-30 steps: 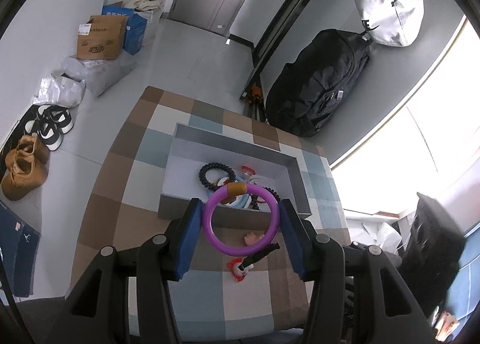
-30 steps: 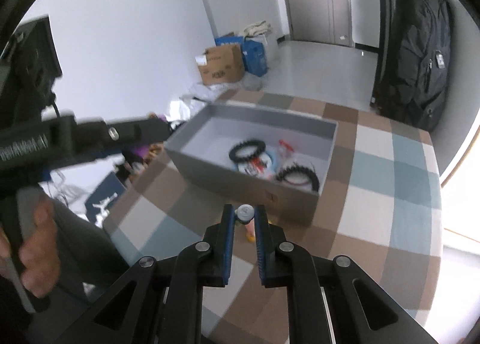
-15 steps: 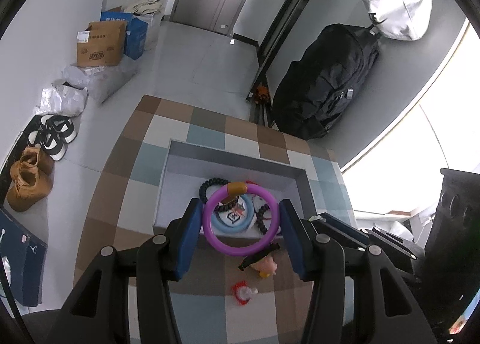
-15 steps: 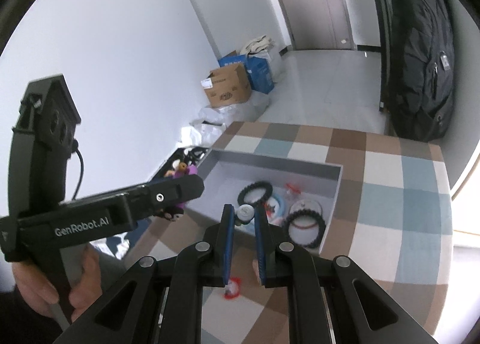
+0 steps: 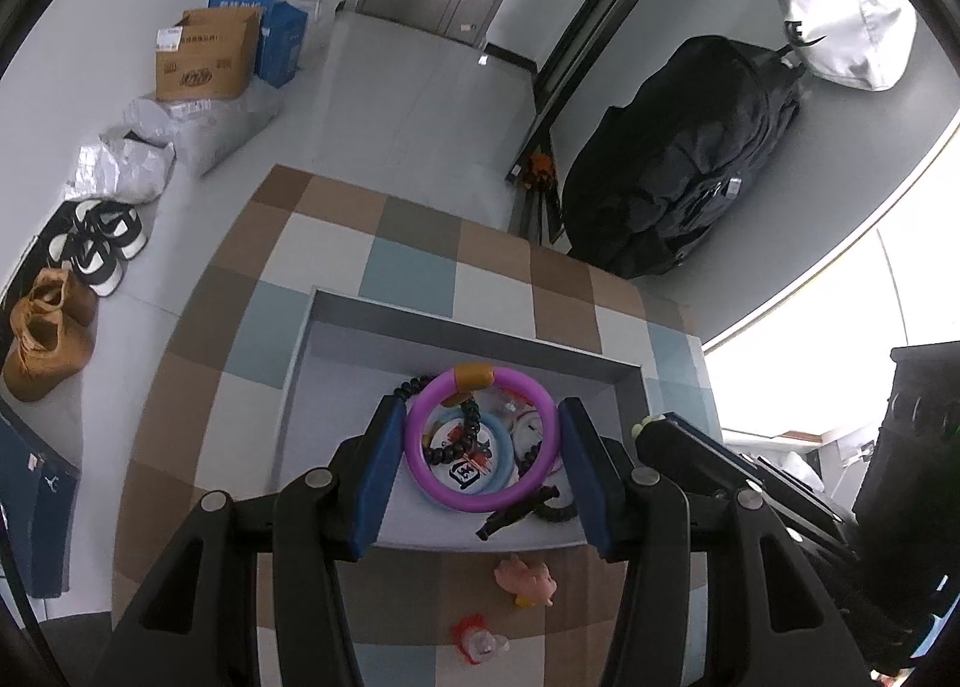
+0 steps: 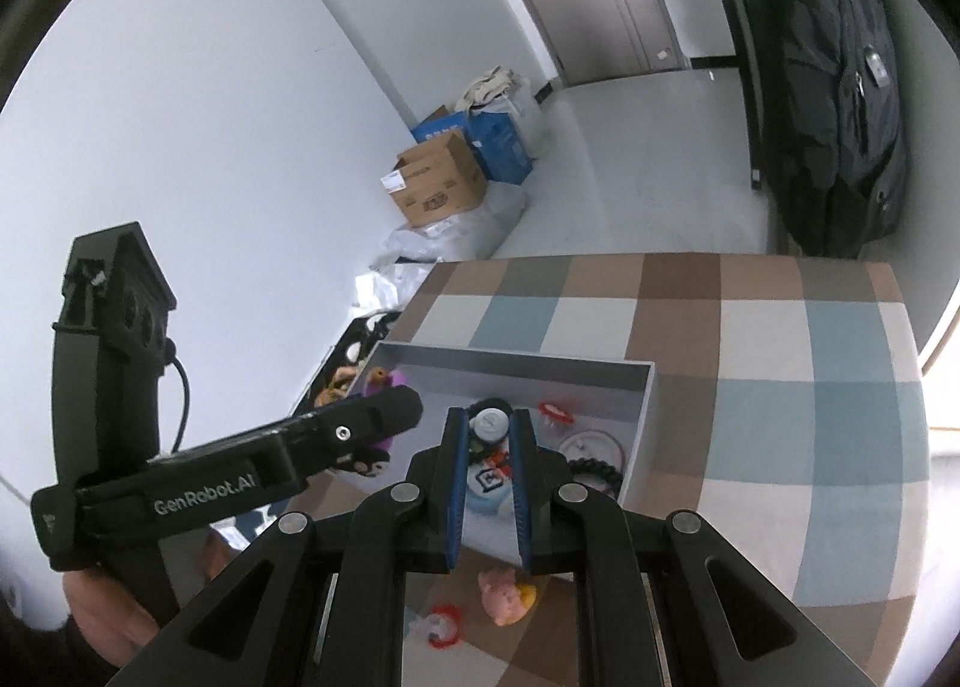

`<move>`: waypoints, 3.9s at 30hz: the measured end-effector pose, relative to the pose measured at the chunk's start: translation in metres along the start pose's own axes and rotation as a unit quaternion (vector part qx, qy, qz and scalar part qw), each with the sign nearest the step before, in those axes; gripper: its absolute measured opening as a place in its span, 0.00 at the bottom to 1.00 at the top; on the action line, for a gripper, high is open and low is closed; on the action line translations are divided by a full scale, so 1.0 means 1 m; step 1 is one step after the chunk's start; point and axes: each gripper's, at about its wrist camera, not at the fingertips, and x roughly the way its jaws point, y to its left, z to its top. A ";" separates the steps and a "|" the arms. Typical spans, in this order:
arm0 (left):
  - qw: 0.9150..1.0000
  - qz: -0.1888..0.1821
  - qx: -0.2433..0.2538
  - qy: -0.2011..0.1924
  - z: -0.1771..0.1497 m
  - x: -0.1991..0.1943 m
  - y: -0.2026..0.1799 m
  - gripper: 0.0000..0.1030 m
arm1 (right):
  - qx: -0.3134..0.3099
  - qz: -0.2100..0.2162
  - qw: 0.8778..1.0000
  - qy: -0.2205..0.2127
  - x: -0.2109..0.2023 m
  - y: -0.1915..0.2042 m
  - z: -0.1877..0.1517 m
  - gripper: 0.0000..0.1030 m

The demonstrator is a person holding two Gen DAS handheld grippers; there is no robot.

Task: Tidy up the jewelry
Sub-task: 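Carry the purple ring and white bead into the box and open both grippers, then lower the left gripper onto the red keychain and close it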

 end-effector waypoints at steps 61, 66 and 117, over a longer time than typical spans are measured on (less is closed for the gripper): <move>0.996 0.021 0.058 -0.058 -0.030 -0.031 -0.016 0.76 | 0.021 -0.070 0.996 -0.044 -0.050 -0.019 -0.032 1.00; 0.995 0.037 0.081 -0.048 -0.044 -0.031 -0.018 0.76 | 0.014 -0.080 0.996 -0.046 -0.058 -0.017 -0.043 1.00; 0.987 0.041 0.138 0.078 -0.098 0.003 -0.022 0.12 | -0.013 -0.102 0.995 0.004 -0.054 -0.012 -0.072 1.00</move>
